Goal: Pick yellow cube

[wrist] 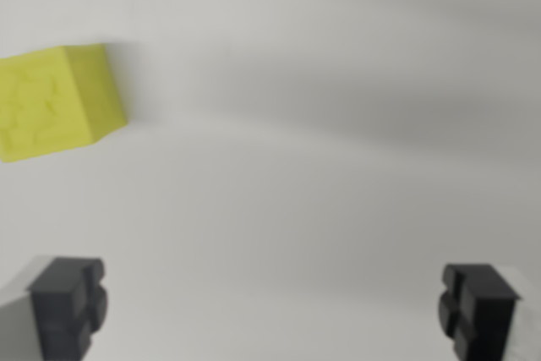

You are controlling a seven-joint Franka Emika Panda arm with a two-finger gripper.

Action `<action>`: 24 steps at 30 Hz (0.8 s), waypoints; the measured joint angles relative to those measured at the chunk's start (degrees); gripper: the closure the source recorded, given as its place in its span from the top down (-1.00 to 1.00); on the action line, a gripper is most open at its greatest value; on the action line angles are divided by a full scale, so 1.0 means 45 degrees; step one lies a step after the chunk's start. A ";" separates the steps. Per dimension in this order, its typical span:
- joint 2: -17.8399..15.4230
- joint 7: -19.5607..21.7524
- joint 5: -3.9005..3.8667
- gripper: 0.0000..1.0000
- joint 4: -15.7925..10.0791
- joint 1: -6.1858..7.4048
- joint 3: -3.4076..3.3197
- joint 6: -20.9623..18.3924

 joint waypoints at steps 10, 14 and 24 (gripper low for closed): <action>0.0636 -0.0083 0.0040 1.00 0.0071 0.0531 0.0000 0.0553; 0.0910 -0.0119 0.0057 1.00 0.0129 0.0741 0.0000 0.0761; 0.1630 -0.0217 0.0105 1.00 0.0361 0.1262 0.0001 0.1245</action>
